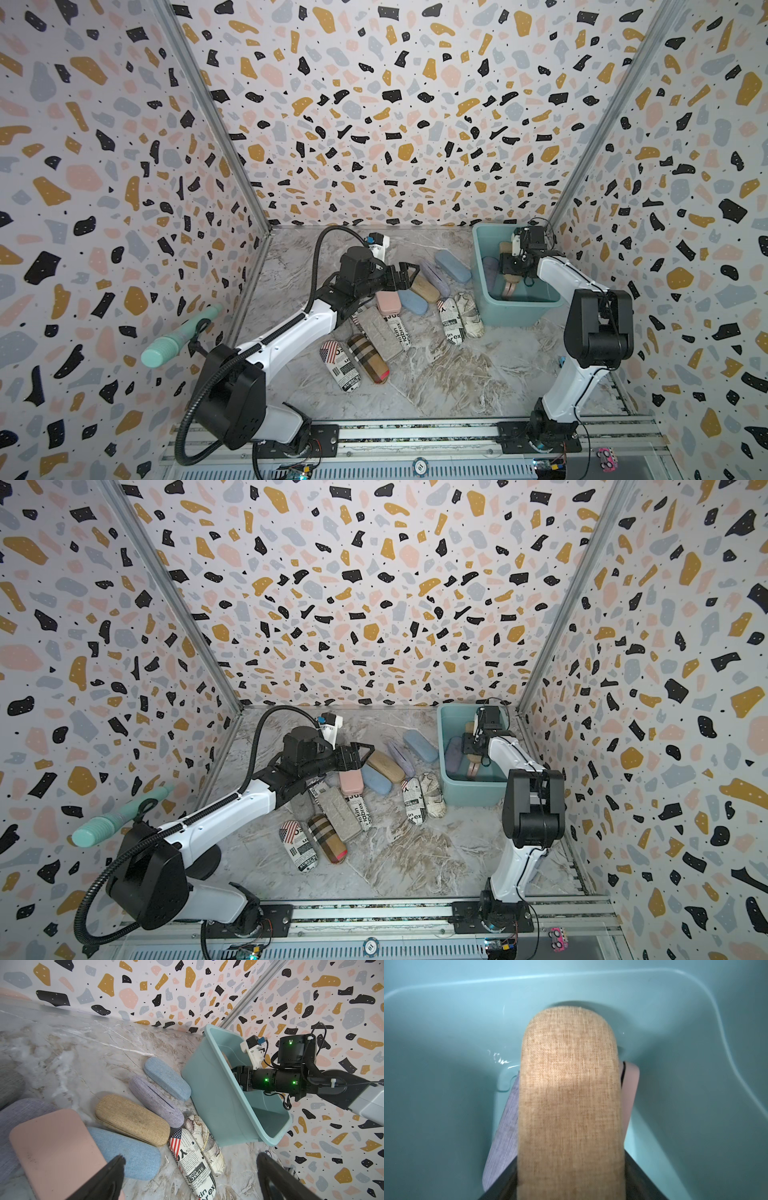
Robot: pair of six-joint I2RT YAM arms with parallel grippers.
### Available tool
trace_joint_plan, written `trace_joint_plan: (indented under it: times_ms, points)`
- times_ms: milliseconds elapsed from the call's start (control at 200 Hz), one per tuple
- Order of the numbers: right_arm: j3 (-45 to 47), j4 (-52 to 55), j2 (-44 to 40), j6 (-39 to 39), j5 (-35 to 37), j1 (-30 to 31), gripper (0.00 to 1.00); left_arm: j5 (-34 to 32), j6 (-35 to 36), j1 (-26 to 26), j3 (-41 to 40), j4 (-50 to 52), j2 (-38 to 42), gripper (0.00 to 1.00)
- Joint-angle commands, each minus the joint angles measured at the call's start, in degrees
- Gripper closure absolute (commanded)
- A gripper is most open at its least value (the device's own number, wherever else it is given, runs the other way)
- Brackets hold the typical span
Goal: Put the glasses cases into the storage boxes
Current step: Place the glasses case in the storage box.
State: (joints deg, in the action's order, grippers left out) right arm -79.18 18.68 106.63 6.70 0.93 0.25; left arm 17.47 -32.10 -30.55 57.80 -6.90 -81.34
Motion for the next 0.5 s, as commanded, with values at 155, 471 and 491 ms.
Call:
trace_joint_plan:
  times_ms: [155, 471, 491]
  points:
    - [-6.03, 2.37, 4.2, -1.51, 0.82, -0.11, 0.38, -0.58, 1.63, 0.05, 1.15, 1.02, 0.32, 0.01]
    - [-6.45, 3.48, 3.96, -1.56, -0.16, -0.15, 0.27, -0.34, 1.88, 0.05, 1.5, 1.61, -0.27, 0.01]
    - [-6.36, 3.52, 3.74, -1.43, -0.21, -0.06, 0.26, -0.35, 1.86, 0.05, 1.56, 1.7, -0.31, 0.01]
